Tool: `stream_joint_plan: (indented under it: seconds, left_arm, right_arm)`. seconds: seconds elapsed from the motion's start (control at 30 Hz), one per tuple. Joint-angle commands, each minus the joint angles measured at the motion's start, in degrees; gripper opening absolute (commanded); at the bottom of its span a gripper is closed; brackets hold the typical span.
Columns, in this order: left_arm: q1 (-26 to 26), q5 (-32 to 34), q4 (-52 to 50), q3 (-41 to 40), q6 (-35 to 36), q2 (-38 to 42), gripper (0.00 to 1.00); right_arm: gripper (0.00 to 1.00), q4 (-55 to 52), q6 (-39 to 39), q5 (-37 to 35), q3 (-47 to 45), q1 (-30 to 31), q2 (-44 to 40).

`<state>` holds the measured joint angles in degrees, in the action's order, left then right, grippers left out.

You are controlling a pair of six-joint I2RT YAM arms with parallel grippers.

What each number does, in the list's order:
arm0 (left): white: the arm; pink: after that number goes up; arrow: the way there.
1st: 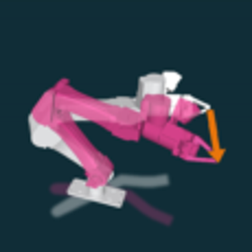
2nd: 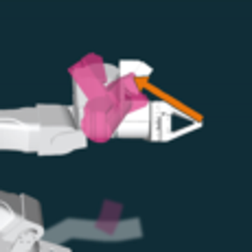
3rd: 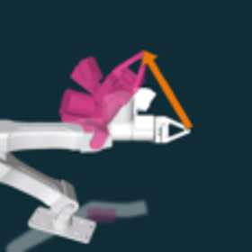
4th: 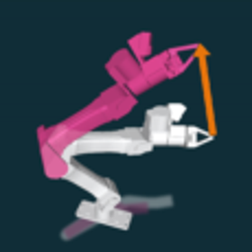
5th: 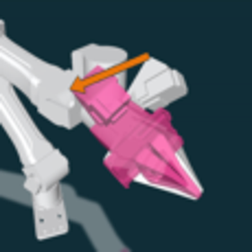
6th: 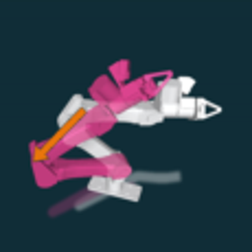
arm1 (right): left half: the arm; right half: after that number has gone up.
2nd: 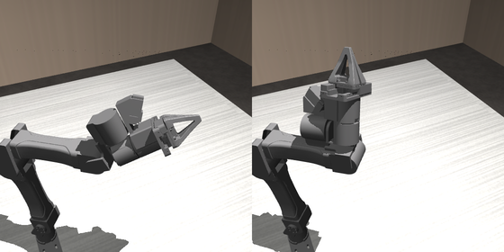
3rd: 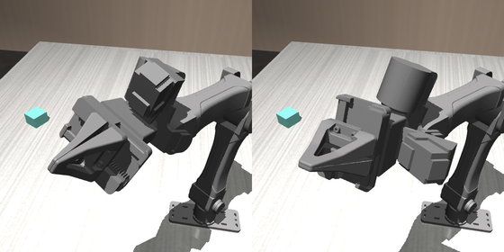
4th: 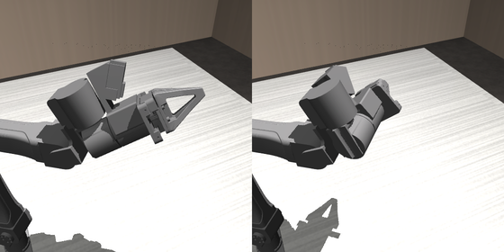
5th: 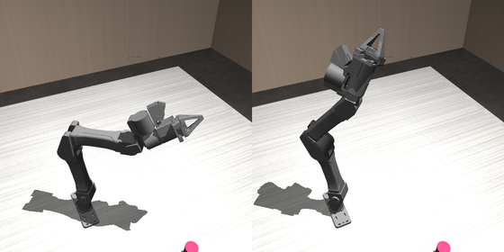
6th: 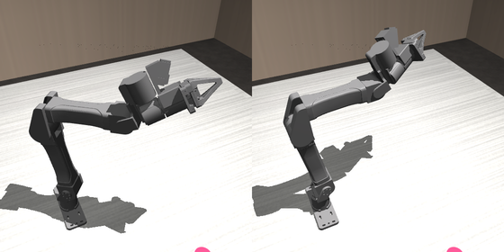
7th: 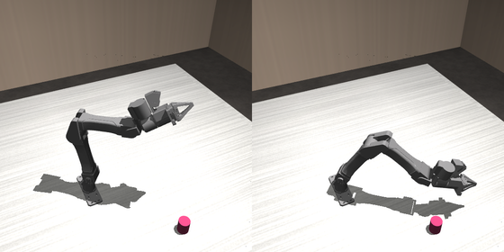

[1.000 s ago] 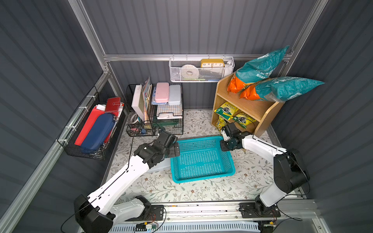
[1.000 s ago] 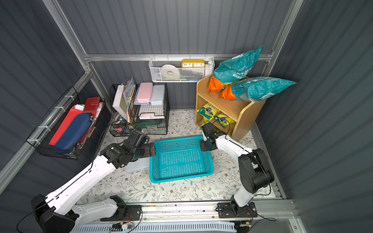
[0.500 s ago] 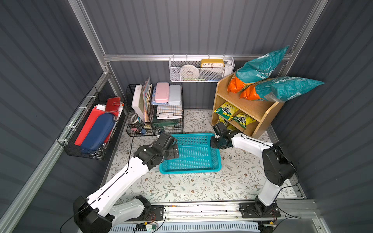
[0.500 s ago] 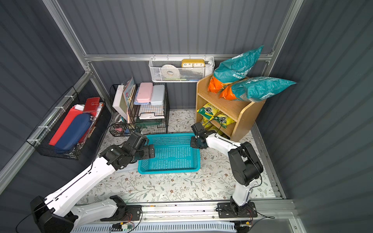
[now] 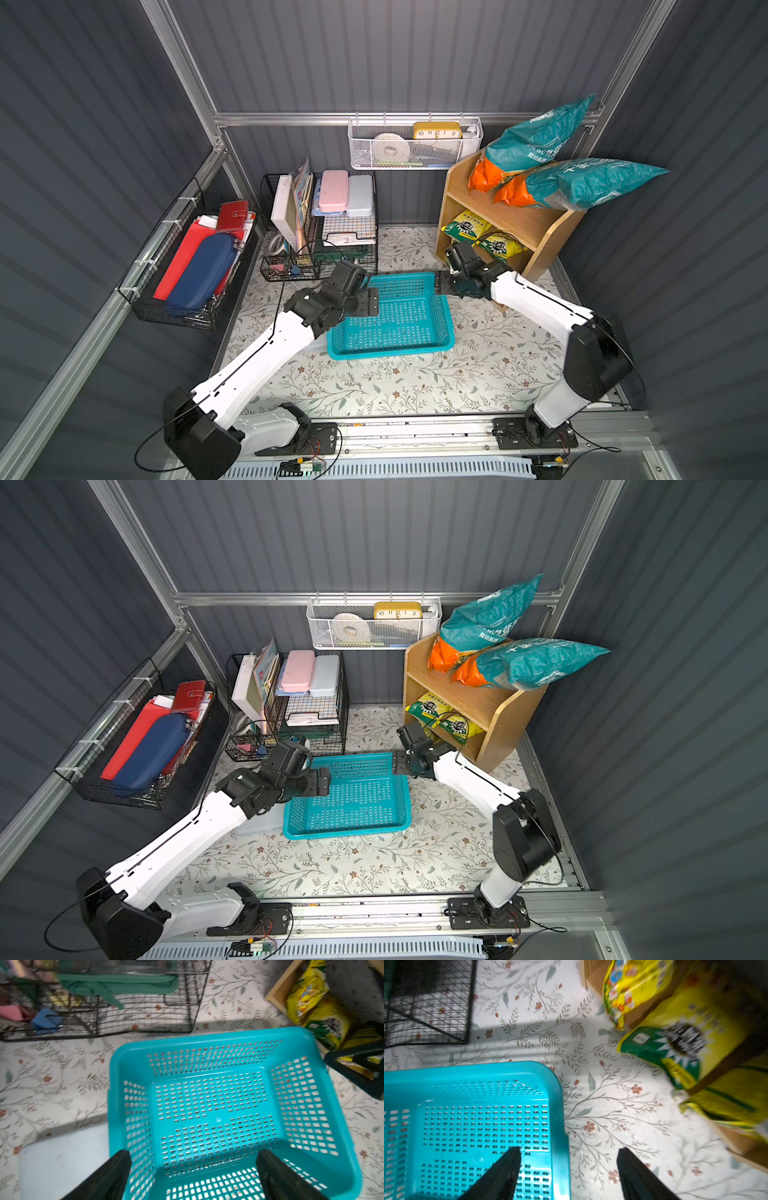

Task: Take down the fertilizer bag from the shelf
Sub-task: Adjust the storage box at the center of the board, then pick up the fertilizer bag from the shelf.

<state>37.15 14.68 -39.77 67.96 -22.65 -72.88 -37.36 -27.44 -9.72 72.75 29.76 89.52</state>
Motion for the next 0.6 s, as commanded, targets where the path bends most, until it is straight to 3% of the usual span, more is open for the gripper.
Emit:
stream_joint_plan:
  seconds: [0.0,0.17,0.33,0.43,0.57]
  left_arm:
    - [0.2,-12.6,7.8,6.6,10.6,-5.8,0.99]
    - [2.7,-18.9,10.6,24.2,20.7,-18.1,0.99]
    - [2.9,-23.8,13.0,38.4,21.1,-27.0,0.99]
    - [3.2,-24.4,13.7,40.8,19.9,-29.4,0.99]
    - [3.6,-23.3,14.0,36.6,19.1,-28.3,0.99]
  right_arm:
    - [0.85,-4.8,4.3,-8.9,-0.2,0.2,-6.9]
    - [0.87,-7.4,2.3,-11.5,-5.6,-0.5,-13.4]
    - [0.87,-10.6,1.0,-11.6,-5.0,-0.7,-19.7]
    - [0.86,-15.8,1.4,-14.8,3.2,-0.5,-23.9]
    - [0.83,-21.7,0.7,-20.9,16.3,-0.1,-25.1]
